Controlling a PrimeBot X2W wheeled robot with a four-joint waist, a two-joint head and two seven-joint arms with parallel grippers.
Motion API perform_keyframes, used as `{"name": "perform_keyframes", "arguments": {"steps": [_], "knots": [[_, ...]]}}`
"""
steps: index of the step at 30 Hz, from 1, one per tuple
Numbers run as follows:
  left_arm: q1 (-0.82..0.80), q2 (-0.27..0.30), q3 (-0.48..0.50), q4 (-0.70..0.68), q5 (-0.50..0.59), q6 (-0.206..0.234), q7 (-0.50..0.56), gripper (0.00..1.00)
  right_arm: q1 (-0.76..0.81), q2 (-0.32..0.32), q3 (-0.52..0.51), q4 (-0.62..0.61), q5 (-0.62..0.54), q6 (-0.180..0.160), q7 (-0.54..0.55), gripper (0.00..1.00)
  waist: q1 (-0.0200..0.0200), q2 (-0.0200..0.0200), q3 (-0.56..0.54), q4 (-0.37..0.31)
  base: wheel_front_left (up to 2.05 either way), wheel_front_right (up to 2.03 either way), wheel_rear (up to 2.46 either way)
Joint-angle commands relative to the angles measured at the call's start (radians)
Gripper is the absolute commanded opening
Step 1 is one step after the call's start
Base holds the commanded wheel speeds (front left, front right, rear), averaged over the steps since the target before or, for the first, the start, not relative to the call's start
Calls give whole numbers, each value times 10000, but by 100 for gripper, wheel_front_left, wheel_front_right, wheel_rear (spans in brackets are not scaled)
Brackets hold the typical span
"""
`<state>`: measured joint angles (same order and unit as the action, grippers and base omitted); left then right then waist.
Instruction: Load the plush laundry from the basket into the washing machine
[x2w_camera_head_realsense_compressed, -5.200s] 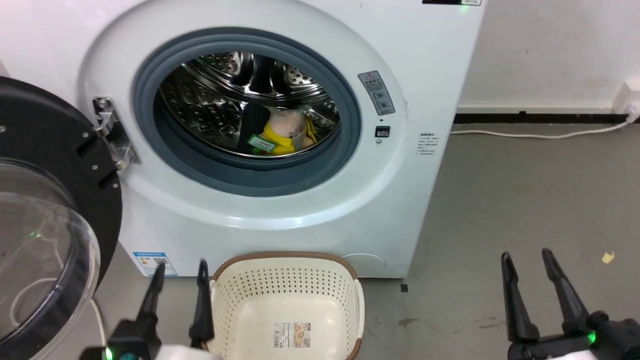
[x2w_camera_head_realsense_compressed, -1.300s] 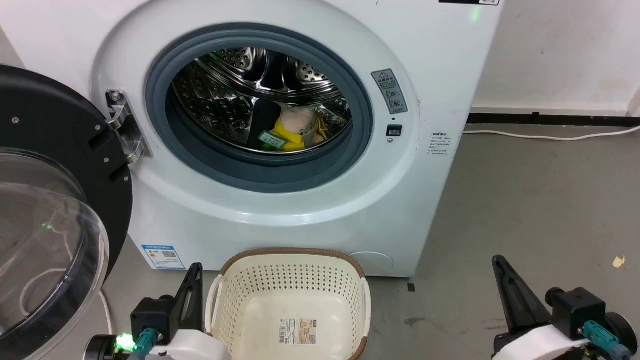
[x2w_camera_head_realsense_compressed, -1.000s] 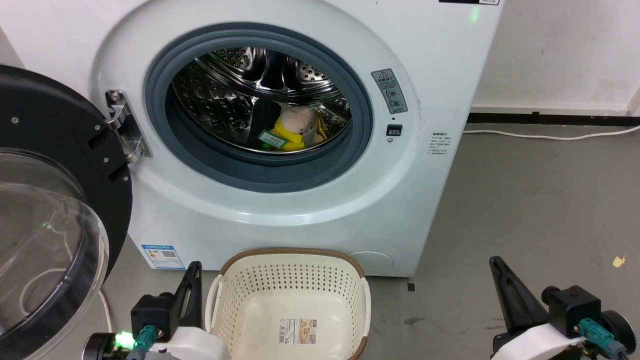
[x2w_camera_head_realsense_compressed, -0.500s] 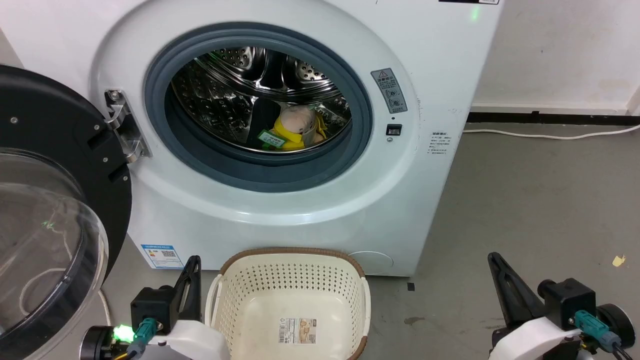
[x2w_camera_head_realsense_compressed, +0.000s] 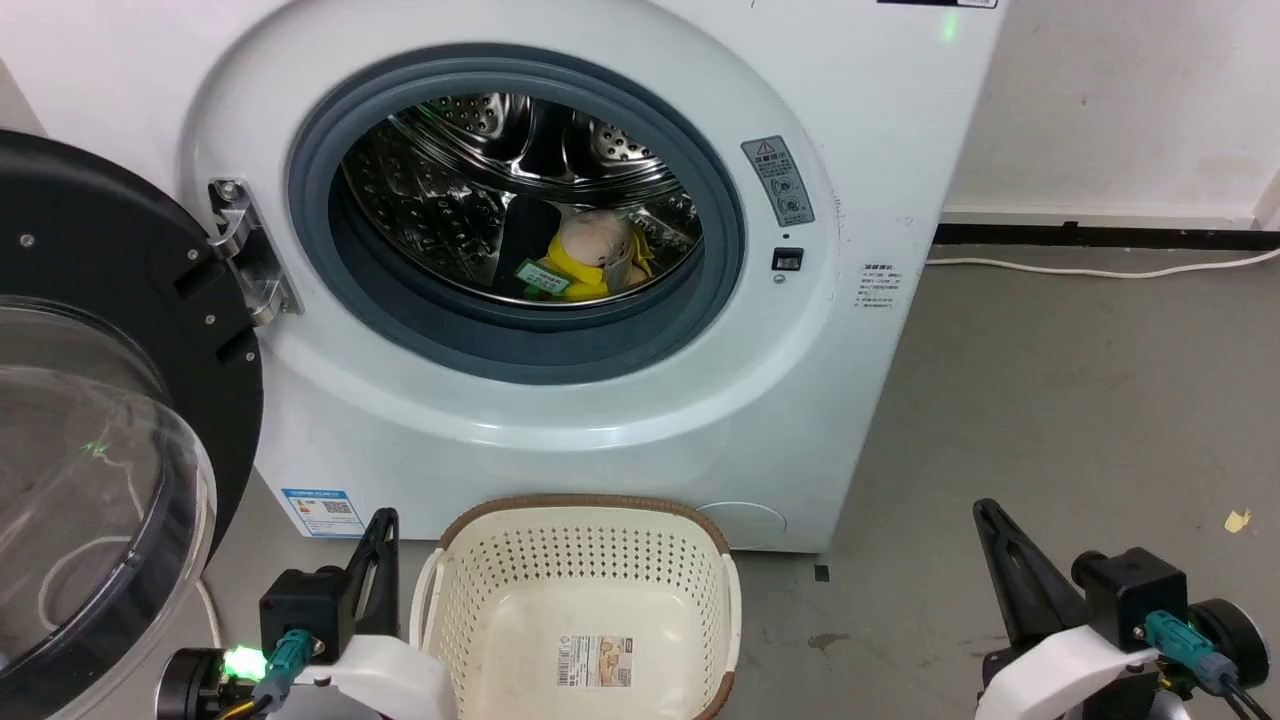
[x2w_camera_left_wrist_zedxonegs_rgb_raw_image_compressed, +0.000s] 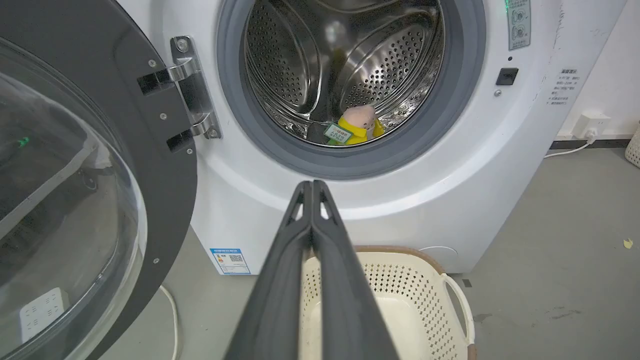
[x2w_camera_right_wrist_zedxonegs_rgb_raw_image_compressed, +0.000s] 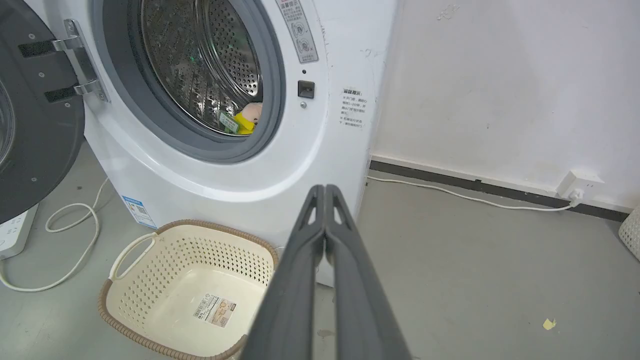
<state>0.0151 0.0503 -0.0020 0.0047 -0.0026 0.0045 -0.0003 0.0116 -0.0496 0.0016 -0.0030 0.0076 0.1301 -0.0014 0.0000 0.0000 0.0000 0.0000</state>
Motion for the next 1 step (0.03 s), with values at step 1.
{"name": "perform_keyframes", "arguments": {"steps": [1], "knots": [[-151,-1,20,-47,26,-45,3,0,-116,-6,-16,30,-76,6,14,0,0,0,0,0,0,0,0]]}}
